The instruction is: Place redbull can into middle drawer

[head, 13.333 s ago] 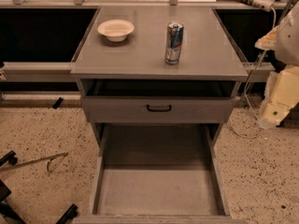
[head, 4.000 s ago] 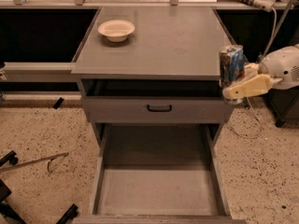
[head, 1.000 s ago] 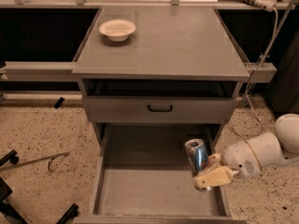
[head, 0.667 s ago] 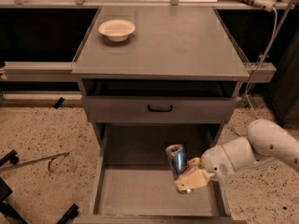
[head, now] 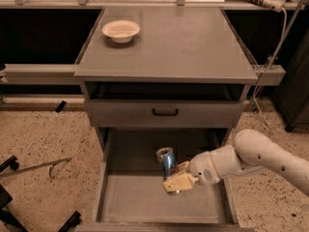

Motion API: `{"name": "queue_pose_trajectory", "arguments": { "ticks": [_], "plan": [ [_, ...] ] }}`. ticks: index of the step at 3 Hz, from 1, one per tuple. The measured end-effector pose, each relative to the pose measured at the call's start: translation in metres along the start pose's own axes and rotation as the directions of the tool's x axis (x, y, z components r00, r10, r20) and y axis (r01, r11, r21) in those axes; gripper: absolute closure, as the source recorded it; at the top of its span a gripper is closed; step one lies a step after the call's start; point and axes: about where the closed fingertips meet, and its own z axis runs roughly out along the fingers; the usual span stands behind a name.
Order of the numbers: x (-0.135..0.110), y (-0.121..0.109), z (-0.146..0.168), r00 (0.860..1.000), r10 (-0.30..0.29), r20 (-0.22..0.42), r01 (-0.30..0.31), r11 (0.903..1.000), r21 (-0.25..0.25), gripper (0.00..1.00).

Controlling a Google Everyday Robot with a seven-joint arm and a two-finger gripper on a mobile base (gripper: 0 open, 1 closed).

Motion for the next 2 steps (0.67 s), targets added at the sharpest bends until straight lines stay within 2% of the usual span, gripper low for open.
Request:
{"name": "queue_pose_trajectory", "arguments": {
  "ticks": [1,2],
  "plan": [
    [0.0,-0.001,0.0,1.0,0.003,-0.004,-0.004,1.0,-0.005,1.0],
    [-0.002,-0.012,-0.022,0.999,0.046,0.009,-0.047,0.9908,0.127,1.0]
  ]
}}
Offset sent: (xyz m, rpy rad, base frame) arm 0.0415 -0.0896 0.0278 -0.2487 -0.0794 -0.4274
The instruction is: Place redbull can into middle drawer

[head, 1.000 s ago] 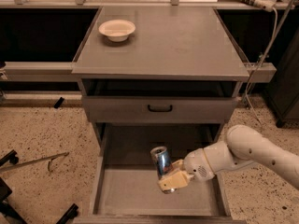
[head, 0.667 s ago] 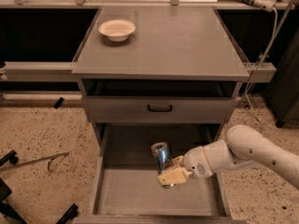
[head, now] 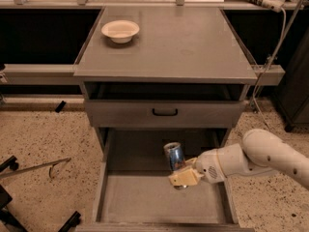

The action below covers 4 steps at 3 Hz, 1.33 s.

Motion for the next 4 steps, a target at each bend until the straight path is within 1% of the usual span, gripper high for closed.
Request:
{"name": "queue_pose_trajectory", "arguments": {
  "ticks": [1,2,3,4],
  "plan": [
    [0.001,-0.014,-0.045,0.998,0.051,0.047,-0.061,0.9676,0.245,1.0],
    [0.009,-0.046,-0.071,0.989,0.095,0.115,-0.135,0.8983,0.418,1.0],
    [0.021,-0.108,-0.071,0.976,0.136,0.168,-0.203,0.8419,0.5,1.0],
    [0.028,-0.168,-0.05,0.969,0.171,0.181,-0.24,0.8334,0.498,1.0]
  ]
}}
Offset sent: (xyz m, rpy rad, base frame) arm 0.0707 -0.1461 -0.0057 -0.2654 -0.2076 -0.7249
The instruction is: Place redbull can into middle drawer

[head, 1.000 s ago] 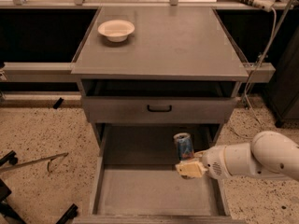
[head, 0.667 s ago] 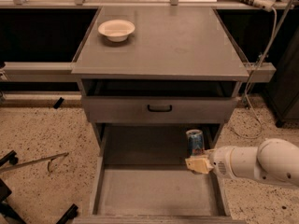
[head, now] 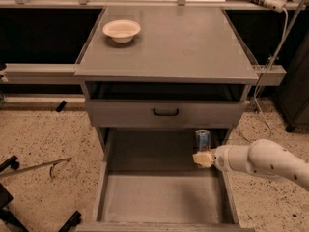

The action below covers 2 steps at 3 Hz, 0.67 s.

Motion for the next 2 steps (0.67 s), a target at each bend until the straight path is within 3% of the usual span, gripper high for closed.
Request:
{"name": "queue_pose_trajectory", "arguments": {
  "ticks": [1,2],
  "plan": [
    [0.009,-0.02,0.048,0.999,0.028,-0.021,-0.029,0.9988,-0.039,1.0],
    [0.033,-0.016,0.089,0.997,0.058,-0.048,-0.062,0.9943,-0.087,1.0]
  ]
}}
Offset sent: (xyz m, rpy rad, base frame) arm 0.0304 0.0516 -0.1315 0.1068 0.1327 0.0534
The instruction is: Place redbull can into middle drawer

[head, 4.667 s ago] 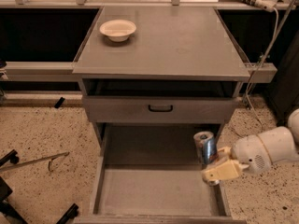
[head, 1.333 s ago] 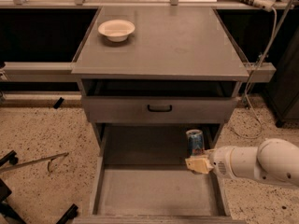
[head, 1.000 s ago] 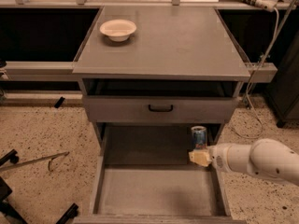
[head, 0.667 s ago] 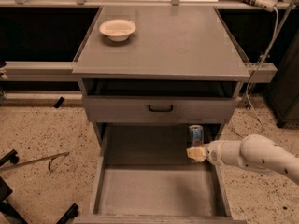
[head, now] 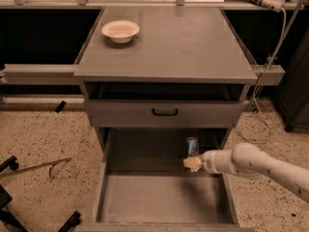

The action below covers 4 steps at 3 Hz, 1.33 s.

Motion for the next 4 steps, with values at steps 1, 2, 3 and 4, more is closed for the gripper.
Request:
{"name": "queue_pose_trajectory", "arguments": {
  "ticks": [1,2,3,4],
  "plan": [
    [0.0,0.0,0.0,1.0,0.0,0.0,0.0,1.0,0.0,1.0],
    [0.005,0.0,0.008,1.0,0.02,-0.009,-0.02,0.9997,-0.014,1.0],
    [0.013,-0.009,0.033,0.995,0.083,0.062,-0.08,0.9957,-0.047,1.0],
    [0.056,-0.004,0.088,0.981,0.171,0.094,-0.162,0.9816,-0.102,1.0]
  ]
}}
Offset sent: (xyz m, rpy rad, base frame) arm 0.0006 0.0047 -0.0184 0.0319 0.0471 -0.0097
